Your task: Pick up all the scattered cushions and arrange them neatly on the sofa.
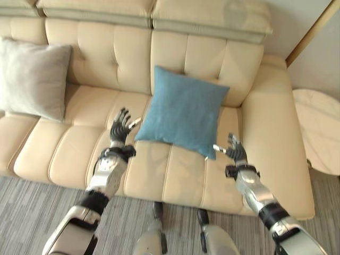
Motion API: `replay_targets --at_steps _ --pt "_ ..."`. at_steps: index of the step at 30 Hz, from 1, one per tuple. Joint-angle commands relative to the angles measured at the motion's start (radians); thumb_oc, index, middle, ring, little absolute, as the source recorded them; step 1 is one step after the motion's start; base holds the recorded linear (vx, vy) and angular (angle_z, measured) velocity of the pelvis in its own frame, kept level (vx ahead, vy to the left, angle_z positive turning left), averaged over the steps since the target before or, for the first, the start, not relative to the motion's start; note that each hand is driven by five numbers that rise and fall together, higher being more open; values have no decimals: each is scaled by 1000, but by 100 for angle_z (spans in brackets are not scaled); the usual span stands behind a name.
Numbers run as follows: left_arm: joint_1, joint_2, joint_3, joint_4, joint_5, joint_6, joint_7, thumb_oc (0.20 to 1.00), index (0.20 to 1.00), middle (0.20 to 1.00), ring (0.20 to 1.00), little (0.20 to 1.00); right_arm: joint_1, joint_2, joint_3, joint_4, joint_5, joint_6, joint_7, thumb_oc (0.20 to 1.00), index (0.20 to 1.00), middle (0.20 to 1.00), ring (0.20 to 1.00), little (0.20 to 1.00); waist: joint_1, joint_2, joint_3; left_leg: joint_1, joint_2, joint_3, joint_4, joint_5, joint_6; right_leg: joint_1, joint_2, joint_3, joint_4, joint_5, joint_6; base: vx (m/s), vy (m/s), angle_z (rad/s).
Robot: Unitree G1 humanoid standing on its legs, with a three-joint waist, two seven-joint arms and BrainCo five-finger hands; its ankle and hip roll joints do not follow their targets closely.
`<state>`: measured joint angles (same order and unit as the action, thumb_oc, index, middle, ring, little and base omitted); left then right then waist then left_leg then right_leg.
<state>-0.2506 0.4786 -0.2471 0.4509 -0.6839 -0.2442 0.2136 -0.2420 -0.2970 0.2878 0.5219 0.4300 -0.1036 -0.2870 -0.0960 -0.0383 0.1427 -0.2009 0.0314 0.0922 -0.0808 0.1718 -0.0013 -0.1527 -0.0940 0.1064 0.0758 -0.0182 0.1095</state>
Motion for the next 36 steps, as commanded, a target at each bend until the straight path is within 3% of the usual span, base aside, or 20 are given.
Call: replay_targets --at_steps 1,6,9,11,13,15,16,19,25,26,30,32,33,34,36 --pt "-112 -16 25 144 141 2 -51 1000 1000 1000 1000 1000 -120 -37 -32 49 -92 -32 58 1000 1000 1000 1000 1000 -18 -8 -31 110 18 31 8 -205 -28 7 -39 -17 -111 54 36 66 187 -18" --pt "47 -59 49 305 237 60 -109 1000 1000 1000 1000 1000 41 -55 -86 106 -101 -6 128 1000 1000 1000 1000 1000 -43 -15 -82 188 -4 58 -6 -234 -12 63 -51 -14 -126 71 59 0 210 -14" --pt "87 -68 58 326 259 67 -123 1000 1000 1000 1000 1000 86 -55 -98 135 -96 2 157 1000 1000 1000 1000 1000 -45 -23 -81 197 -13 61 -6 -239 -5 61 -56 -9 -119 86 69 -71 147 -11" --pt "120 -73 60 424 311 79 -136 1000 1000 1000 1000 1000 107 -51 -81 188 -104 9 188 1000 1000 1000 1000 1000 -46 -42 -51 184 -21 95 -6 -227 3 18 -58 5 -89 161 100 -255 125 -34" --pt "120 -72 58 442 325 80 -133 1000 1000 1000 1000 1000 106 -49 -79 210 -110 9 188 1000 1000 1000 1000 1000 -38 -38 -38 176 -11 105 -6 -217 3 5 -52 -23 -66 148 92 -187 40 -73" --pt "143 -81 59 464 328 85 -147 1000 1000 1000 1000 1000 119 -46 -73 256 -118 9 197 1000 1000 1000 1000 1000 -14 -16 -10 159 13 125 -6 -197 5 20 -45 -120 38 55 61 -227 88 -61" --pt "143 -81 59 464 328 85 -147 1000 1000 1000 1000 1000 119 -45 -73 257 -118 9 197 1000 1000 1000 1000 1000 -14 -16 -12 156 13 125 -6 -196 4 17 -44 -120 37 56 60 -217 95 -25" --pt "198 -109 72 497 326 98 -176 1000 1000 1000 1000 1000 150 -33 -82 299 -109 13 217 1000 1000 1000 1000 1000 17 -4 -27 138 22 161 -6 -187 15 93 -36 -177 143 -45 43 -199 52 -20" --pt "258 -132 90 508 313 108 -195 1000 1000 1000 1000 1000 158 -31 -86 286 -107 15 216 1000 1000 1000 1000 1000 66 -29 -63 80 21 241 -4 -147 17 207 -13 -162 53 -63 44 -183 -42 -50" --pt "208 -104 115 554 278 126 -204 1000 1000 1000 1000 1000 148 -35 -70 283 -108 18 222 1000 1000 1000 1000 1000 67 -28 -68 57 40 276 4 -117 1 229 10 -157 -27 -117 19 -276 -127 -94" --pt "164 -77 116 555 270 128 -201 1000 1000 1000 1000 1000 146 -48 -49 275 -112 24 228 1000 1000 1000 1000 1000 65 -22 -50 36 67 265 18 -62 -24 235 60 -146 -65 -148 -28 -170 -121 -71" --pt "112 -56 114 546 236 129 -197 1000 1000 1000 1000 1000 135 -71 -26 264 -111 25 232 1000 1000 1000 1000 1000 61 -9 -2 -14 101 230 52 -4 -63 217 95 -150 -54 -152 -56 -334 -169 3" --pt "112 -56 114 546 236 129 -197 1000 1000 1000 1000 1000 134 -71 -26 264 -111 25 232 1000 1000 1000 1000 1000 62 -7 -4 -18 104 230 53 -3 -64 214 98 -150 -55 -150 -57 -376 -106 2" --pt "64 -57 106 583 221 131 -197 1000 1000 1000 1000 1000 118 -80 -12 274 -111 27 233 1000 1000 1000 1000 1000 55 -12 19 -33 101 157 98 -34 -78 181 91 -156 -31 -138 -62 -259 -54 2" --pt "46 -55 106 603 217 135 -197 1000 1000 1000 1000 1000 121 -79 -11 277 -110 29 236 1000 1000 1000 1000 1000 43 -19 17 -35 98 138 128 -51 -73 172 81 -168 -28 -128 -59 -210 -35 -7"
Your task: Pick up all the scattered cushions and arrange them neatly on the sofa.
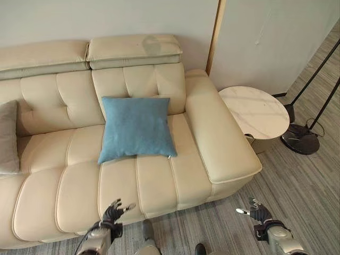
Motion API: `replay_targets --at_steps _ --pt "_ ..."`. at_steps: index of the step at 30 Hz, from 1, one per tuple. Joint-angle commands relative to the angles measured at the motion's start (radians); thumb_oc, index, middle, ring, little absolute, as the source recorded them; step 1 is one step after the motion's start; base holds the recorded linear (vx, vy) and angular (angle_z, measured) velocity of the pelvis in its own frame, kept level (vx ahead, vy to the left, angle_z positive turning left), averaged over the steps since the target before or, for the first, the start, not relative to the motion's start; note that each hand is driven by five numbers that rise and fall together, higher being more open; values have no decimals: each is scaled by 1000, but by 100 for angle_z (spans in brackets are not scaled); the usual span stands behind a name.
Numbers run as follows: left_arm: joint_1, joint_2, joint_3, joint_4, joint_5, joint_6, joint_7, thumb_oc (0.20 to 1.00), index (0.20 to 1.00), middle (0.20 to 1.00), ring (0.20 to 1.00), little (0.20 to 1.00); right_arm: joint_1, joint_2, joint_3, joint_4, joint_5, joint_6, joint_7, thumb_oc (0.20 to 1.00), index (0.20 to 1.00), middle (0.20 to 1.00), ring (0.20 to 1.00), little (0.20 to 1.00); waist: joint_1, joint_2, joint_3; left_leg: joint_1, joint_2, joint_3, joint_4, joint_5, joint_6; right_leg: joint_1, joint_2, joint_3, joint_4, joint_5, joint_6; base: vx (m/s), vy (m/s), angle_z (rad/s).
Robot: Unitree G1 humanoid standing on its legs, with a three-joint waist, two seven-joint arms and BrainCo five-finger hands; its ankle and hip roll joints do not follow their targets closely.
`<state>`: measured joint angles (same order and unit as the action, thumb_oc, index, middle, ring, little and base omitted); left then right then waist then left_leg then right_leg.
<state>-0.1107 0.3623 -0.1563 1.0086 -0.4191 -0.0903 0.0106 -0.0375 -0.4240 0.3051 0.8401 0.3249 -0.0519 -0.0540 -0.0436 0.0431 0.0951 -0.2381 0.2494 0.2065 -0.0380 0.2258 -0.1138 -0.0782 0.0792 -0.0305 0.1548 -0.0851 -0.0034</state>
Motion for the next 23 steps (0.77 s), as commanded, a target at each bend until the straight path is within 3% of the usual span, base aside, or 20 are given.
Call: replay_targets --at_steps 1,2,3,4,5,6,7,10,23 --pt "-111 64 14 69 -45 -13 2 1000 1000 1000 1000 1000 -75 46 -25 -37 -3 -16 9 1000 1000 1000 1000 1000 -29 -120 57 32 -102 31 164 -173 50 84 -124 -42 -108 -39 58 -107 -3 13" --pt "-112 64 14 69 -45 -13 2 1000 1000 1000 1000 1000 -76 46 -25 -37 -3 -16 9 1000 1000 1000 1000 1000 -29 -119 54 28 -101 30 163 -172 50 81 -123 -42 -109 -37 57 -133 16 45" --pt "-117 50 13 80 -32 -11 4 1000 1000 1000 1000 1000 -72 44 -16 -26 -6 -15 13 1000 1000 1000 1000 1000 -40 -135 42 76 -90 10 221 -243 58 79 -146 -41 -121 -23 57 -27 52 50" --pt "-121 39 11 90 -31 -10 4 1000 1000 1000 1000 1000 -74 43 -17 -12 -7 -13 15 1000 1000 1000 1000 1000 -52 -137 28 114 -72 -6 245 -270 59 74 -157 -48 -129 -18 56 26 155 40" --pt "-122 29 9 98 -35 -13 6 1000 1000 1000 1000 1000 -64 41 -23 4 -7 -12 24 1000 1000 1000 1000 1000 -72 -121 7 203 -52 -7 188 -278 45 71 -158 -58 -140 -19 62 77 187 20" --pt "-120 28 0 100 -27 -9 6 1000 1000 1000 1000 1000 -51 40 -31 10 -11 -8 25 1000 1000 1000 1000 1000 -84 -109 -3 219 -45 -7 153 -266 38 72 -158 -67 -143 -22 64 110 289 39" --pt "-123 28 -3 113 -14 -5 2 1000 1000 1000 1000 1000 -32 38 -46 9 -13 -8 33 1000 1000 1000 1000 1000 -103 -84 -25 267 -45 30 35 -246 20 71 -155 -83 -143 -22 72 79 228 48" --pt "-126 30 -3 129 11 3 2 1000 1000 1000 1000 1000 -26 44 -56 33 -19 -2 32 1000 1000 1000 1000 1000 -113 -66 -43 305 -64 38 -43 -240 12 70 -160 -89 -144 -11 83 50 183 50" --pt "-165 31 -16 207 67 28 -2 1000 1000 1000 1000 1000 -33 107 -31 182 -54 20 30 1000 1000 1000 1000 1000 -115 -65 -74 353 -124 61 -49 -291 40 97 -201 -58 -193 46 125 10 99 -10"
